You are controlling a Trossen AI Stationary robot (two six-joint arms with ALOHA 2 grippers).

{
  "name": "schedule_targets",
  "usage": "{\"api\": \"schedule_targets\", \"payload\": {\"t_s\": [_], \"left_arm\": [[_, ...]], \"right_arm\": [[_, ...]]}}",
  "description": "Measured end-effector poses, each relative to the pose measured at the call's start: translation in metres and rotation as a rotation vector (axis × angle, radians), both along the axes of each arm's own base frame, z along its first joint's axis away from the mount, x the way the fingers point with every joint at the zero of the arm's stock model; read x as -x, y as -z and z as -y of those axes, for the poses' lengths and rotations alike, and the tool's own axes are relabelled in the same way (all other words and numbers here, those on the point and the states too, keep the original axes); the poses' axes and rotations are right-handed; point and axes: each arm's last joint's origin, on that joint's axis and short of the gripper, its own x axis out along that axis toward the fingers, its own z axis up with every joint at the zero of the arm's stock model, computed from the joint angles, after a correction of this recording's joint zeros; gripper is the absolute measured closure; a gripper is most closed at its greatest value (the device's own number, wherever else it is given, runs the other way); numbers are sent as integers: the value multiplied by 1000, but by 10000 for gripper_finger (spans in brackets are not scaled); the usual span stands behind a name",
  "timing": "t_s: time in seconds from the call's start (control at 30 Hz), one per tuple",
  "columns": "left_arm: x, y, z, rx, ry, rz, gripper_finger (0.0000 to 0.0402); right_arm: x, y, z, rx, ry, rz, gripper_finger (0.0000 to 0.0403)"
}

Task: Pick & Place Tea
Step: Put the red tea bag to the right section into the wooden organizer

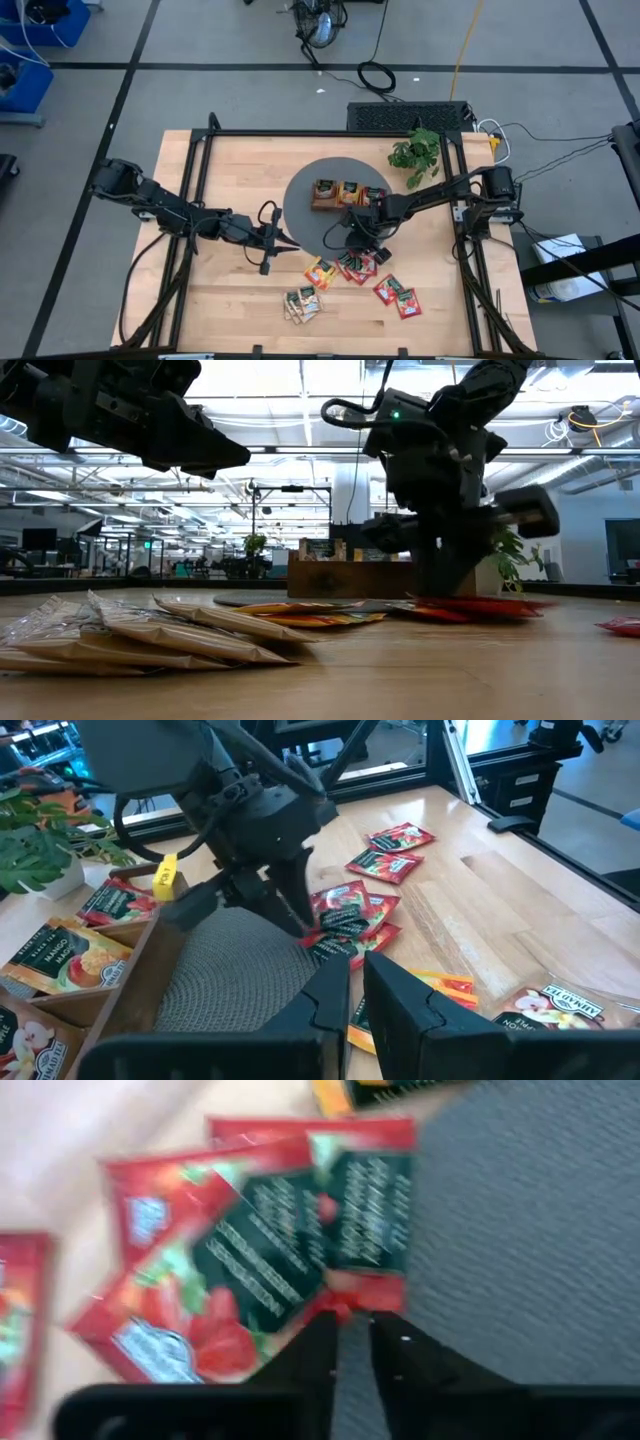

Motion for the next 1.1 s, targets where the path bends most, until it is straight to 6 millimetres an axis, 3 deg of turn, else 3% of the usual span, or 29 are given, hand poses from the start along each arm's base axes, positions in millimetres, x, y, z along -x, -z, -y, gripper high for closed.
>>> {"api": "schedule_targets", "payload": {"t_s": [0.1,0.37,0.57,0.87,1.0,1.1], "left_arm": [[0,0,0,0,0,0,360],[0,1,0,-4,0,-12,360],[0,1,0,-3,0,-13,360],[1,2,0,-2,-1,-16,360],[1,2,0,-15,3,-19,360],[1,3,0,-24,5,-25,360]], "right_arm": [[-1,0,-1,70,3,13,395],[0,-7,-3,145,20,43,402],[2,-19,-3,37,27,66,400],[1,-22,14,-111,25,75,339],[-6,-18,4,-39,25,128,296],[-10,-15,-2,-85,-3,90,273]]}}
